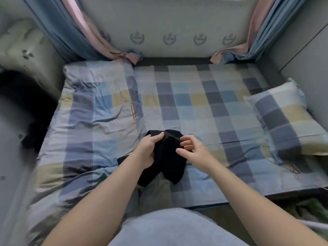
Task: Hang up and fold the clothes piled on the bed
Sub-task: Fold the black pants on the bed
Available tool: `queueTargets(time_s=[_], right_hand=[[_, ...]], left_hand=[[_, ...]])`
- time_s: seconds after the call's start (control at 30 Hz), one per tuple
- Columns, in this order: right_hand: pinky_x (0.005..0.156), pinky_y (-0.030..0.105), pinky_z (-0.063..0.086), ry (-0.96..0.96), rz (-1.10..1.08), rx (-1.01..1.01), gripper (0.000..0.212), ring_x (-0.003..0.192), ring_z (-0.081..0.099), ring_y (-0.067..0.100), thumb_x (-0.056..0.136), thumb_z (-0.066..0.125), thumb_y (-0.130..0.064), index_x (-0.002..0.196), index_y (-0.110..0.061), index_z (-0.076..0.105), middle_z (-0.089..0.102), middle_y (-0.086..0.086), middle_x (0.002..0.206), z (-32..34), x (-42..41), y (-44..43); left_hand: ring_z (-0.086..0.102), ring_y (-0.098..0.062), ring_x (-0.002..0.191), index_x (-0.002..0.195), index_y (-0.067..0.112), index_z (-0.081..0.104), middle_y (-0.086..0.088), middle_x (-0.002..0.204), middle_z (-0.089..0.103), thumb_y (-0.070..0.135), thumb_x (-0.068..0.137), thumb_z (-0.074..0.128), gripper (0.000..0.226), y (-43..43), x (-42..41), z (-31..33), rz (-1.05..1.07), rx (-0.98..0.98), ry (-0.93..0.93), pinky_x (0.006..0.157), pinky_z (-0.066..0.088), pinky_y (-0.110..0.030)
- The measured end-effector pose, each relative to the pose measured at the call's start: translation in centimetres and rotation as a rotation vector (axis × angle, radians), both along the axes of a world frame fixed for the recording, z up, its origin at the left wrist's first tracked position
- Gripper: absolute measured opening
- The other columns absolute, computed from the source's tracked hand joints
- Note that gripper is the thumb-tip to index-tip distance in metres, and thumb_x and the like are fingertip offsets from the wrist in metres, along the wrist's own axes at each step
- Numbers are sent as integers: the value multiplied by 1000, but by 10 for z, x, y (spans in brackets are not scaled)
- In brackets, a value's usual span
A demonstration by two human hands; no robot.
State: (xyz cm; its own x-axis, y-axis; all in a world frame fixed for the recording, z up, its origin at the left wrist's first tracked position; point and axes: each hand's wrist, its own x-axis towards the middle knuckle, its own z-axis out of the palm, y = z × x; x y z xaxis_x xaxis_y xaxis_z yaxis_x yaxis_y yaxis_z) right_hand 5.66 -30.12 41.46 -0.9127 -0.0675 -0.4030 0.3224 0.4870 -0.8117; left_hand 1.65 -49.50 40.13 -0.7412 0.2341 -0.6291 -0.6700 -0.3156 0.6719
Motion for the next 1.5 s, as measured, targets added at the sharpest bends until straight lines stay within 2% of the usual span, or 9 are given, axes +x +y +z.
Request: queueTargets(time_s=[0.1, 0.27, 0.33, 0.47, 0.7, 0.9, 1.07, 1.37, 1.5], right_hand=[[114, 35, 33, -89, 44, 36, 104, 143, 31, 9, 65, 72, -62, 153, -32, 28, 35, -6, 153, -18, 17, 10], [123, 49, 18, -100, -49, 198, 128, 153, 4, 17, 68, 82, -58, 160, -27, -1, 5, -9, 166, -38, 28, 25], [120, 48, 27, -98, -88, 141, 115, 150, 18, 19, 70, 81, -54, 159, -29, 13, 21, -6, 163, -42, 31, 31], [83, 30, 51, -68, -97, 14, 17, 110, 64, 18, 94, 67, -28, 107, -39, 64, 70, -13, 107, -47, 28, 56], [72, 46, 63, -65, -359, -242, 7, 93, 71, 31, 98, 62, -13, 98, -14, 68, 72, 6, 90, -27, 0, 104], [63, 35, 61, -124, -560, -509, 13, 93, 73, 30, 100, 62, -16, 111, -13, 67, 73, 13, 107, -5, -25, 125], [75, 44, 62, -144, -625, -622, 28, 100, 72, 34, 101, 59, -14, 128, -10, 60, 70, 15, 117, 7, -46, 140], [110, 46, 42, -195, -224, -375, 73, 134, 46, 19, 90, 74, -34, 151, -32, 34, 42, 3, 153, -4, -20, 177], [104, 17, 35, -145, 169, -326, 111, 137, 28, -11, 67, 81, -56, 156, -48, 16, 21, -23, 156, -7, 5, 177]], left_hand=[[72, -33, 104, 120, 6, 67, -19, 116, 72, 19, 98, 61, 26, 13, 7, 0, -70, 138, 28, 77, 60, -38], [62, -36, 122, 137, 5, 53, -19, 129, 62, 8, 94, 63, 43, 42, 12, 7, -146, 327, 99, 93, 55, -41], [62, -34, 123, 143, 9, 50, -16, 131, 63, 5, 93, 63, 52, 51, 5, 12, -109, 353, 115, 92, 55, -41], [61, -32, 124, 146, 14, 47, -12, 131, 64, 5, 93, 62, 56, 65, -5, 18, -64, 409, 153, 92, 55, -40], [63, -21, 123, 132, 33, 59, -1, 135, 64, 41, 89, 71, 45, 83, -12, 13, -85, 149, 245, 92, 53, -36], [66, -14, 115, 139, 29, 53, 9, 127, 68, 58, 61, 88, 90, 119, 27, -20, -399, -306, 164, 100, 52, -38], [71, -18, 103, 116, 18, 70, 2, 108, 75, 25, 88, 74, 28, 145, 60, -54, -415, -524, 120, 97, 55, -47], [72, -17, 102, 108, 30, 69, 5, 105, 76, 24, 99, 61, 14, 161, 37, -15, 10, -381, 256, 89, 58, -37], [72, -23, 96, 111, 16, 68, -7, 105, 76, 21, 102, 57, 15, 180, 29, 12, 139, -216, 227, 78, 60, -37]])
